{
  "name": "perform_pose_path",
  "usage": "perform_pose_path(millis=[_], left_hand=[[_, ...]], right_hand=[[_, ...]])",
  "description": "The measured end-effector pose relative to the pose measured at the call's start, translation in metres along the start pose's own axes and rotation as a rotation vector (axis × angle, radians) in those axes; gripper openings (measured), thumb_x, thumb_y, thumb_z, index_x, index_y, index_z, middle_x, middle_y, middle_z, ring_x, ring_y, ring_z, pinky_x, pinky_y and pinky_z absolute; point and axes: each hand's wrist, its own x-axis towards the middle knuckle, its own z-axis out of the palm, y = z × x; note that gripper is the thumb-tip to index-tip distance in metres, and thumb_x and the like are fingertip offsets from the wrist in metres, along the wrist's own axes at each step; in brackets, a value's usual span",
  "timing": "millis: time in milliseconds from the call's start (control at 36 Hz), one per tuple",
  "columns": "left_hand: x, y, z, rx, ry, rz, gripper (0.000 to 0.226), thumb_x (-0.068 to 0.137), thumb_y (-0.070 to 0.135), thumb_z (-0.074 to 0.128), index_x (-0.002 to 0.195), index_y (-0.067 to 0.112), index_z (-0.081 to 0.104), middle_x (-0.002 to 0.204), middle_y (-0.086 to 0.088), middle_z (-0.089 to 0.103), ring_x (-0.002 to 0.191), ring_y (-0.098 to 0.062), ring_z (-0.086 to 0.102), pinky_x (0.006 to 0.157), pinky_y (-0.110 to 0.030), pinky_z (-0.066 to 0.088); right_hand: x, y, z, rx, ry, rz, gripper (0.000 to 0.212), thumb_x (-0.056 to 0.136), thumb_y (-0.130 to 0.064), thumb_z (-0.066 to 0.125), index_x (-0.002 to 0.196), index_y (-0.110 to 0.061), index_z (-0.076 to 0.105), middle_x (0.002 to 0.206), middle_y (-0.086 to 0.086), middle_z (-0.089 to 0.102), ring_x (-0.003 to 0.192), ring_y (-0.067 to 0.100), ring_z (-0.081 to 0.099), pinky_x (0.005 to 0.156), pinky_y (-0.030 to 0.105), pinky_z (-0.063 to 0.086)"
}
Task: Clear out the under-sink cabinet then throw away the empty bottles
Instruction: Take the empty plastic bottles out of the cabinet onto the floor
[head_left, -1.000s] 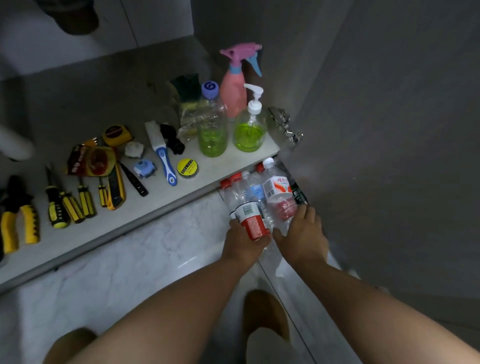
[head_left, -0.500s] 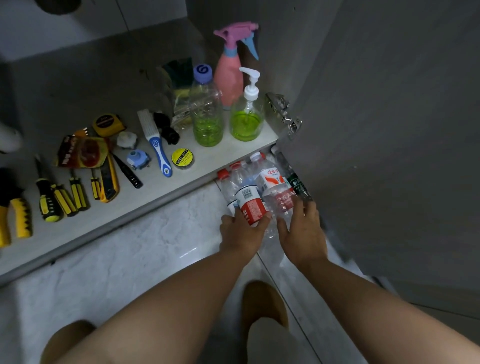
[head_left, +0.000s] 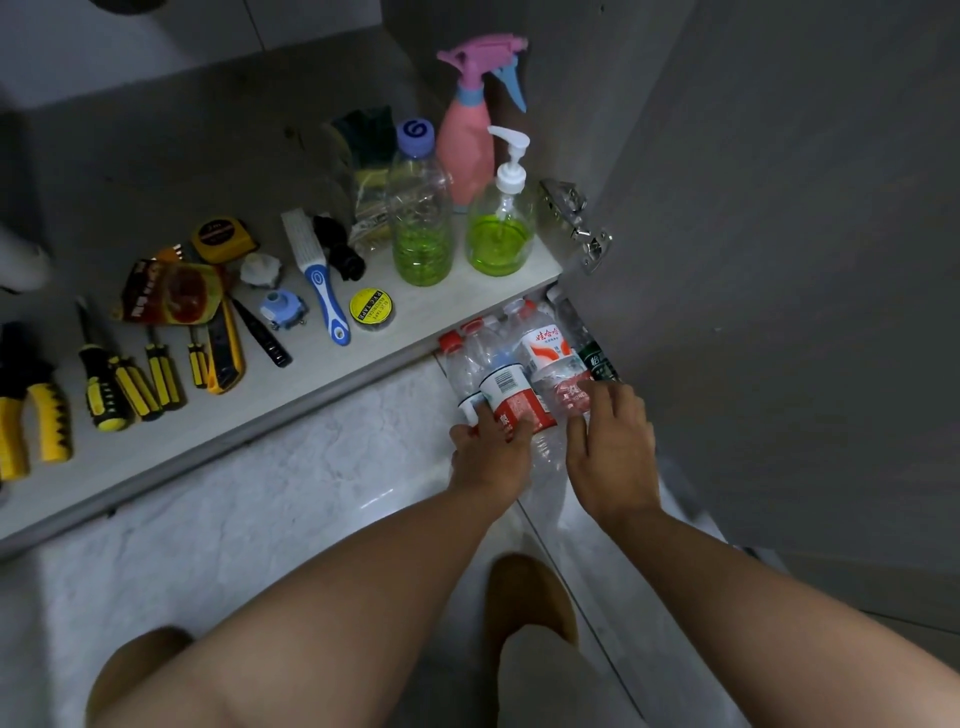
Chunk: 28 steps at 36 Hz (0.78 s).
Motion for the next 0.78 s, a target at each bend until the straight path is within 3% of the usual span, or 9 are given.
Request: perform_pose_path(millis=[111, 306, 361, 417, 500, 556, 667, 778], left_hand=[[-0.006, 0.003, -0.011, -0.029, -0.002, -0.041, 0.076, 0.097, 0.066, 0.040, 0.160, 0.031, 0.016, 0.152, -0.013, 0.028, 0.135, -0.032, 0.047, 0.108, -0.044, 0.048], [-0.028, -0.003, -0.107, 0.064, -0.069, 0.086, 0.059, 0.102, 0.057, 0.040, 0.143, 0.017, 0.053, 0.147, -0.020, 0.046, 0.132, -0.033, 0.050, 0.112, -0.038, 0.041], [-0.039, -0.010, -0.150, 0.147, -0.024, 0.157, 0.054, 0.102, 0.055, 0.044, 0.120, 0.009, 0.066, 0.130, -0.022, 0.060, 0.118, -0.033, 0.059, 0.104, -0.037, 0.046], [-0.052, -0.020, -0.197, 0.308, 0.026, 0.209, 0.046, 0.102, 0.054, 0.044, 0.104, 0.014, 0.068, 0.118, -0.019, 0.064, 0.110, -0.033, 0.062, 0.099, -0.039, 0.048], [-0.068, -0.044, -0.268, 0.549, 0.127, 0.225, 0.041, 0.101, 0.052, 0.046, 0.114, 0.019, 0.066, 0.121, -0.013, 0.059, 0.115, -0.031, 0.057, 0.101, -0.043, 0.047], [-0.076, -0.064, -0.311, 0.602, 0.230, 0.186, 0.035, 0.099, 0.047, 0.052, 0.119, 0.023, 0.067, 0.124, -0.012, 0.058, 0.117, -0.031, 0.056, 0.102, -0.041, 0.047], [-0.080, -0.110, -0.372, 0.587, 0.450, 0.020, 0.036, 0.094, 0.035, 0.059, 0.126, 0.019, 0.064, 0.134, -0.017, 0.055, 0.129, -0.036, 0.050, 0.107, -0.040, 0.044], [-0.074, -0.152, -0.400, 0.407, 0.621, -0.226, 0.059, 0.091, 0.045, 0.062, 0.142, 0.023, 0.044, 0.147, -0.016, 0.037, 0.135, -0.038, 0.040, 0.108, -0.045, 0.041]], right_hand=[[0.008, -0.008, -0.012, -0.036, -0.010, -0.047, 0.025, 0.100, -0.028, 0.049, 0.121, -0.015, 0.055, 0.120, 0.007, 0.055, 0.107, 0.022, 0.052, 0.092, 0.042, 0.049], [0.043, -0.054, -0.047, -0.126, -0.173, -0.395, 0.010, 0.091, -0.012, 0.054, 0.098, -0.009, 0.061, 0.100, 0.012, 0.059, 0.097, 0.034, 0.055, 0.079, 0.041, 0.047], [0.053, -0.079, -0.054, -0.165, -0.309, -0.468, 0.008, 0.091, -0.014, 0.054, 0.096, -0.013, 0.060, 0.100, 0.009, 0.061, 0.098, 0.032, 0.057, 0.075, 0.036, 0.042], [0.062, -0.109, -0.060, -0.179, -0.550, -0.471, 0.015, 0.092, -0.020, 0.055, 0.106, -0.018, 0.060, 0.108, 0.005, 0.064, 0.102, 0.027, 0.060, 0.077, 0.032, 0.043], [0.069, -0.165, -0.066, -0.294, -0.954, -0.480, 0.029, 0.096, -0.031, 0.058, 0.121, -0.015, 0.060, 0.114, 0.003, 0.067, 0.098, 0.022, 0.062, 0.081, 0.027, 0.046], [0.069, -0.205, -0.067, -0.415, -1.072, -0.531, 0.036, 0.097, -0.035, 0.056, 0.120, -0.009, 0.065, 0.115, 0.006, 0.070, 0.095, 0.021, 0.063, 0.078, 0.029, 0.048], [0.069, -0.272, -0.054, -0.383, -0.939, -0.665, 0.024, 0.096, -0.033, 0.052, 0.109, -0.015, 0.063, 0.124, 0.008, 0.065, 0.114, 0.028, 0.060, 0.096, 0.031, 0.049], [0.067, -0.321, -0.033, -0.199, -0.843, -0.692, 0.014, 0.097, -0.028, 0.050, 0.104, -0.019, 0.059, 0.117, 0.009, 0.064, 0.102, 0.027, 0.059, 0.085, 0.030, 0.049]])
